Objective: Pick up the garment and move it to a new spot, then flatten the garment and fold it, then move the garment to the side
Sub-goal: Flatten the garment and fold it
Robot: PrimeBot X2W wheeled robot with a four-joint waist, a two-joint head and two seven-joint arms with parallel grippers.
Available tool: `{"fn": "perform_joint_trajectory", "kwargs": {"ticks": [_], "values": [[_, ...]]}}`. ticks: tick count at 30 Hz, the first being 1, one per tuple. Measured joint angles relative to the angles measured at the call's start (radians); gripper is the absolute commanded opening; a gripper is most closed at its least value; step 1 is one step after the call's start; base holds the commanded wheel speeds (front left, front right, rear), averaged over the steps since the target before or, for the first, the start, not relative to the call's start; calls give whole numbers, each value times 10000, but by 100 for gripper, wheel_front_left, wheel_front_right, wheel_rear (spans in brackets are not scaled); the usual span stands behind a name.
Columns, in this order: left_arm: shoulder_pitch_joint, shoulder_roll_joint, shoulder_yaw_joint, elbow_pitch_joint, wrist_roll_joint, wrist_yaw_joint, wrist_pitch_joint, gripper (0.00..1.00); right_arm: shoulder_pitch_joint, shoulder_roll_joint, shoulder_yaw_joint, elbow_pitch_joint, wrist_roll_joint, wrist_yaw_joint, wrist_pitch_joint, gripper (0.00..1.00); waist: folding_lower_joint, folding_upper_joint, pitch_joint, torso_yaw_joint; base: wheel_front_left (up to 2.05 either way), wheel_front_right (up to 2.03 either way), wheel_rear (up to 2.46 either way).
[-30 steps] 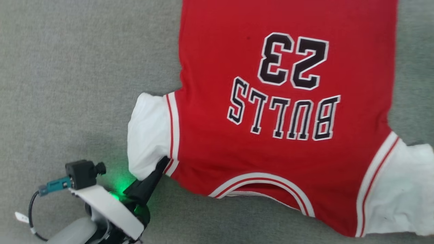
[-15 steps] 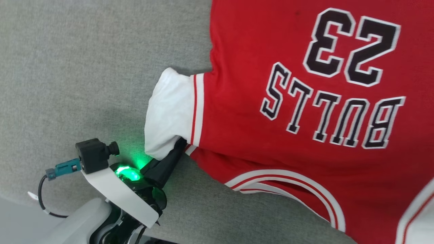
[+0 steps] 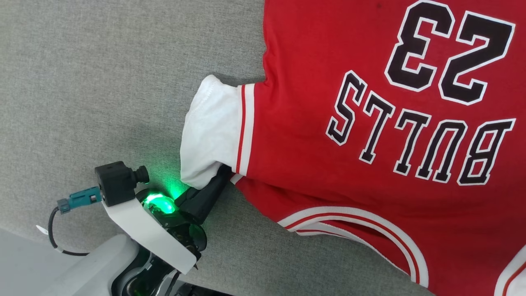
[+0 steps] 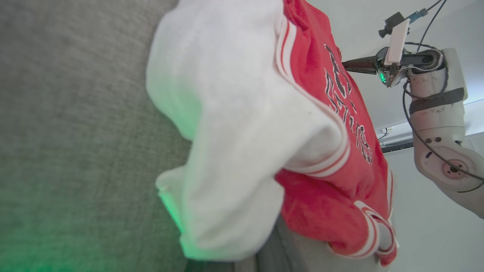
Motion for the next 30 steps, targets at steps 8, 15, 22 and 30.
{"fn": "perform_joint_trajectory", "kwargs": {"ticks": [8, 15, 22, 30], "values": [[47, -79, 171, 295, 27, 19, 46, 0, 527, -268, 190, 46, 642, 0, -673, 0, 0, -1, -498, -126, 0, 0, 0], [497, -27, 650, 562, 42, 48, 94, 0, 2079, -1011, 497, -1218, 2017, 0, -1538, 0, 0, -2, -1342, -515, 0, 0, 0], [1058, 188, 890, 792, 42, 58, 94, 0, 5449, -2257, 105, -3534, 3359, 0, -1806, 0, 1, -2, -2211, -1023, 0, 0, 0], [1846, 397, 1400, 830, -2, 59, 96, 0, 10493, -1839, -596, -6370, 4178, 0, -752, 0, 1, -2, -2968, -1640, 0, 0, 0]]}}
